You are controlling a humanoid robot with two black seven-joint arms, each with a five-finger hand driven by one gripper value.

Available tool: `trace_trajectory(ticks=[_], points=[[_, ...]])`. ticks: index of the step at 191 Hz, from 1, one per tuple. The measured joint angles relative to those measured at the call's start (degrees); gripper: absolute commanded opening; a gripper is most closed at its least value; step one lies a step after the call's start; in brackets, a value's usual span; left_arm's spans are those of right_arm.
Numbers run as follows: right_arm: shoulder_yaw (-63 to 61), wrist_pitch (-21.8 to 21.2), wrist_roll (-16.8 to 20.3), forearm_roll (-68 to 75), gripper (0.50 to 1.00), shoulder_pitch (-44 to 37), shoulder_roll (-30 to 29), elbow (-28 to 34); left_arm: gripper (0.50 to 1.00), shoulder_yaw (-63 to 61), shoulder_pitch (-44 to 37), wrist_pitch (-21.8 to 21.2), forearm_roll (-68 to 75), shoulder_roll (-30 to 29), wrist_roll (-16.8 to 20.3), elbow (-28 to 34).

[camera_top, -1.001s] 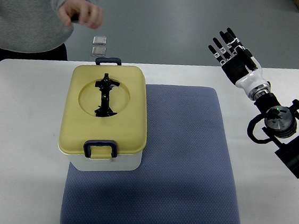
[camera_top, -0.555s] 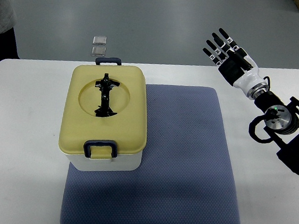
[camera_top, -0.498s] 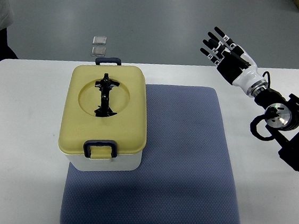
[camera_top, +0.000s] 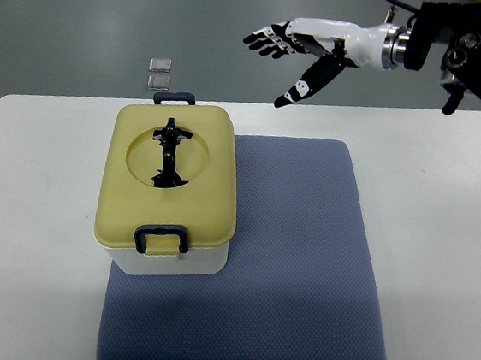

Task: Open white storage box with right hand
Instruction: 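Reach the right hand over the box toward the black lid handle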

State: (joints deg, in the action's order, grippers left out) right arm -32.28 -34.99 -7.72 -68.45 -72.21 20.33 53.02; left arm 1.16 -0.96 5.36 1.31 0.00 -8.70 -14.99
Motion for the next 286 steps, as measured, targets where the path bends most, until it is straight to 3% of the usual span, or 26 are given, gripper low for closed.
trace_trajectory(ticks=[31, 58, 164, 273, 286], points=[[4.33, -0.01, 0.0, -3.61, 0.936, -7.33, -0.69, 6.67, 1.0, 0.06, 0.0, 0.0, 0.0, 0.0, 0.0, -0.13], [6.21, -0.01, -0.09, -4.05, 0.936, -9.0, -3.99, 9.08, 1.0, 0.08, 0.0, 0.0, 0.0, 0.0, 0.0, -0.12], [6.97, 0.14, -0.21, -13.65, 0.936, -2.58, -11.04, 8.73, 1.0, 0.06, 0.0, 0.0, -0.05, 0.0, 0.0, -0.08], [7.28, 8.88, 0.07, -15.81, 0.928, -0.22, -13.93, 7.1, 1.0, 0.07, -0.01, 0.0, -0.09, 0.0, 0.0, 0.01], [7.61, 9.38, 0.07, -15.83, 0.899, -0.09, -13.95, 7.1, 1.0, 0.07, 0.0, 0.0, -0.11, 0.0, 0.0, 0.03]])
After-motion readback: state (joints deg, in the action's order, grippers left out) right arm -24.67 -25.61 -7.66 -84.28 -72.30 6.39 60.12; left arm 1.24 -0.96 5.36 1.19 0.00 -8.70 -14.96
